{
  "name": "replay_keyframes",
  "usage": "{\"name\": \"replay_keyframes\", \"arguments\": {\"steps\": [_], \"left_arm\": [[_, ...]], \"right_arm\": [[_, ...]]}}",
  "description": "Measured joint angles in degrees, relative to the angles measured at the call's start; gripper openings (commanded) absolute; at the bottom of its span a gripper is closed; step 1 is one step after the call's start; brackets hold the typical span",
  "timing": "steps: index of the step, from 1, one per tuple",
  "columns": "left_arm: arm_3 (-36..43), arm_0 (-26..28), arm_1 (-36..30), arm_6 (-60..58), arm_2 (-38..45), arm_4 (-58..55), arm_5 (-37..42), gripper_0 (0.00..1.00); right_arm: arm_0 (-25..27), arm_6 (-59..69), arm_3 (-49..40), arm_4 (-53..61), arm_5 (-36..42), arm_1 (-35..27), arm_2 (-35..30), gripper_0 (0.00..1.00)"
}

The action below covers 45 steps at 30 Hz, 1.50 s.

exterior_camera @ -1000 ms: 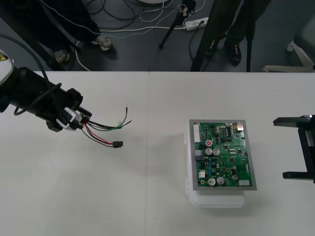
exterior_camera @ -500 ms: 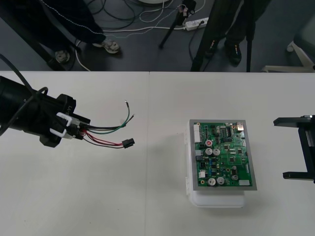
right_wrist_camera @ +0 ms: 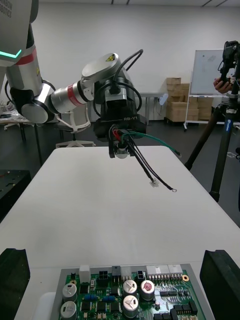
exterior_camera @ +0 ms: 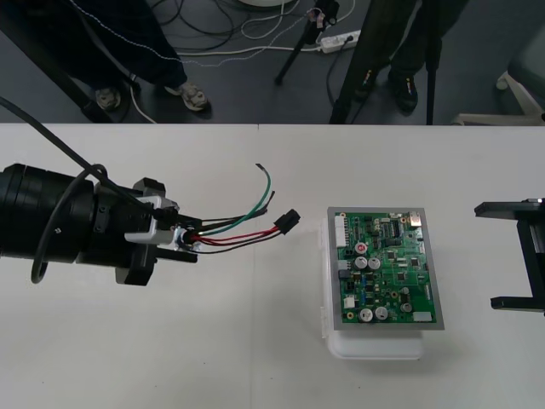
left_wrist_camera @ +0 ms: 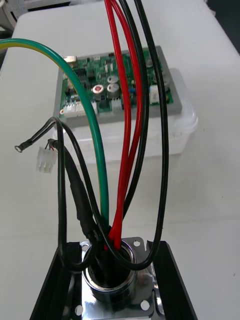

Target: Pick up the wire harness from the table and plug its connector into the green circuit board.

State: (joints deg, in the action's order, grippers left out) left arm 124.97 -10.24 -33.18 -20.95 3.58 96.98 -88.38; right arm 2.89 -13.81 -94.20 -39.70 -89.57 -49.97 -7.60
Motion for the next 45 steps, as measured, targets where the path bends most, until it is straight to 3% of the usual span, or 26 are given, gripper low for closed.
{"name": "replay_keyframes", "arguments": {"steps": [11,21,35,45], "left_arm": [[1.54,1.18,1.34,-1.69,-1.32,-8.13,-0.09,0.0],[5.82,4.16,1.34,-16.75,-1.54,-12.44,-0.11,0.0],[8.15,10.83,1.81,-16.98,-1.71,-16.37,-0.12,0.0],[8.61,11.81,1.91,-17.9,-4.99,-20.87,-0.12,0.0]], "right_arm": [[0.0,0.0,0.0,0.56,0.0,0.0,0.0,1.0],[0.0,0.0,0.0,1.17,0.0,0.0,0.0,1.0],[0.0,0.0,-0.01,2.24,0.0,-0.01,0.0,1.0],[-0.32,0.44,-0.43,3.34,0.0,-0.02,0.0,1.0]]}}
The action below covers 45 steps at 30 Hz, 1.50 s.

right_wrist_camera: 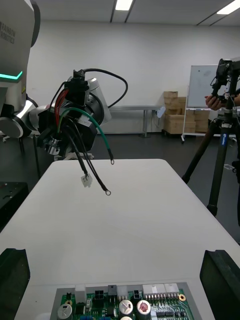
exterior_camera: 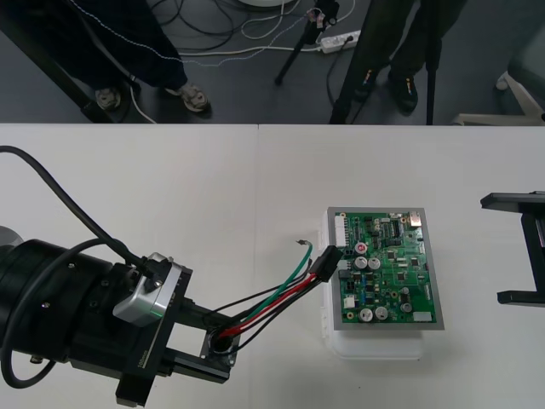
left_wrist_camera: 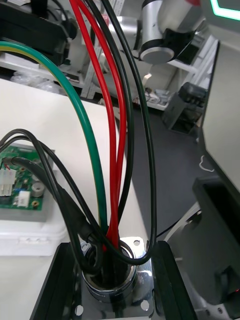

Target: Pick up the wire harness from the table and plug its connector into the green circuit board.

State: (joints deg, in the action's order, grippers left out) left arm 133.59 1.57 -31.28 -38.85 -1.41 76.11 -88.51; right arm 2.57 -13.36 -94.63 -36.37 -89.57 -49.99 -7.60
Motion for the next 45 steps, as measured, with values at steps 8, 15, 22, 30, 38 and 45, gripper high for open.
{"name": "replay_keyframes", "arguments": {"steps": [8,15,22,30,38,45], "left_arm": [[0.07,-1.37,0.19,-12.13,-4.5,-1.16,0.0,0.0],[0.08,-4.35,0.21,-19.06,-8.85,-1.7,-0.01,0.0],[0.09,-7.02,0.21,-19.15,-12.91,-2.25,-0.03,0.0],[0.1,-7.53,0.22,-19.21,-13.71,-2.48,-0.04,0.0],[0.07,-7.52,0.22,-21.15,-13.71,-2.93,-0.05,0.0],[-0.79,-7.5,0.23,-23.11,-13.7,-3.03,-0.05,0.0]], "right_arm": [[-1.32,8.18,-2.13,0.67,0.0,0.0,0.0,1.0],[-4.02,10.52,-3.72,2.92,0.0,-0.01,2.91,1.0],[-7.23,11.37,-3.75,3.31,0.0,-0.01,7.29,1.0],[-11.22,11.81,-3.94,6.05,0.0,-0.02,13.72,1.0],[-14.54,14.73,-6.64,6.54,0.0,-0.02,18.12,1.0],[-17.13,15.14,-7.61,8.04,0.0,0.0,19.98,1.0]]}}
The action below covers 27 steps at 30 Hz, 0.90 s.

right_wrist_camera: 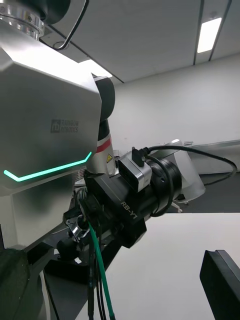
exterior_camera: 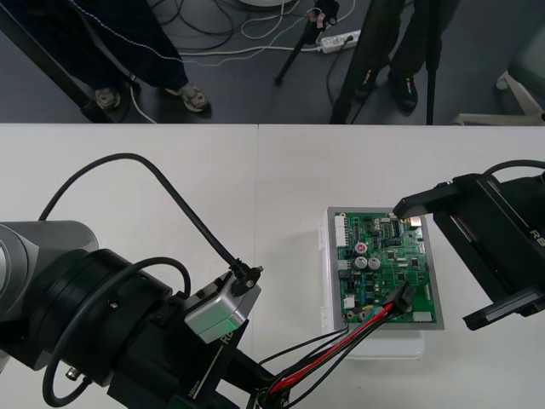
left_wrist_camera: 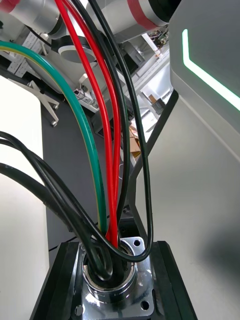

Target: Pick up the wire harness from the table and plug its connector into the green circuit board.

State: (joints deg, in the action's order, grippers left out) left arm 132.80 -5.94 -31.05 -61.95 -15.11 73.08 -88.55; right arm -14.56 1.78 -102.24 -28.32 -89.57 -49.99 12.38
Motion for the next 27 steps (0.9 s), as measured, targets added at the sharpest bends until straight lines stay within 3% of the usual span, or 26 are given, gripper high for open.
{"name": "replay_keyframes", "arguments": {"steps": [10,27], "left_arm": [[-0.2,0.01,0.7,0.0,0.0,-0.03,-0.01,0.0],[-0.22,0.01,0.96,-0.01,0.01,-0.07,-0.02,0.0]], "right_arm": [[-1.55,0.04,-1.76,2.66,0.0,0.44,5.34,1.0],[-1.54,0.14,-1.78,1.94,0.0,5.36,6.8,1.0]]}}
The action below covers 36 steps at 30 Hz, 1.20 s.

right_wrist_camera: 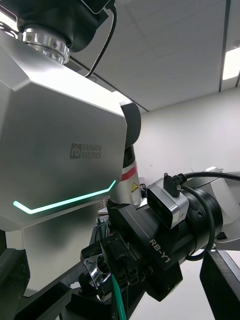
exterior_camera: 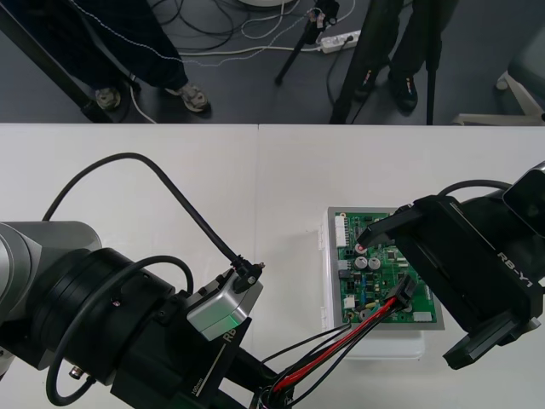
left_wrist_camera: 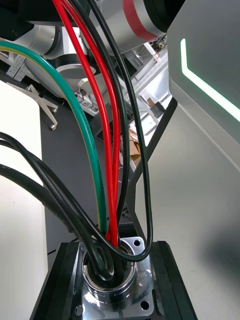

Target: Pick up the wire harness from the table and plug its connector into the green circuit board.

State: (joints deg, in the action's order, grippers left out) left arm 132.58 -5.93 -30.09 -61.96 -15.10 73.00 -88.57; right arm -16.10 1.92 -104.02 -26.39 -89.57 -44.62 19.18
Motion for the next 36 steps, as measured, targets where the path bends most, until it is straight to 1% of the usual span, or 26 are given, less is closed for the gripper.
{"name": "replay_keyframes", "arguments": {"steps": [10,11,12,13,14,15,36], "left_arm": [[-0.01,0.0,0.22,0.0,0.0,0.0,0.0,0.0],[-0.01,0.0,0.22,0.0,0.0,0.0,0.0,0.0],[-0.01,0.0,0.22,0.0,0.0,0.0,0.0,0.0],[-0.01,0.0,0.22,0.0,0.0,0.0,0.0,0.0],[-0.01,0.0,0.23,0.0,0.0,0.0,0.0,0.0],[-0.01,0.0,0.23,0.0,0.0,0.0,0.0,0.0],[-0.01,0.0,0.26,0.0,0.0,0.0,0.0,0.0]], "right_arm": [[0.13,3.32,-1.53,-0.05,0.0,0.26,0.06,1.0],[0.13,3.32,-1.53,-0.05,0.0,0.28,0.06,0.94],[0.14,3.32,-1.53,-0.05,0.0,0.29,0.06,0.35],[0.14,3.32,-1.53,-0.05,0.0,0.29,0.06,0.22],[0.14,3.32,-1.53,-0.05,0.0,0.29,0.06,0.05],[0.14,3.32,-1.53,-0.05,0.0,0.29,0.06,0.0],[0.68,3.3,-1.53,-0.05,0.0,0.29,0.02,0.0]]}}
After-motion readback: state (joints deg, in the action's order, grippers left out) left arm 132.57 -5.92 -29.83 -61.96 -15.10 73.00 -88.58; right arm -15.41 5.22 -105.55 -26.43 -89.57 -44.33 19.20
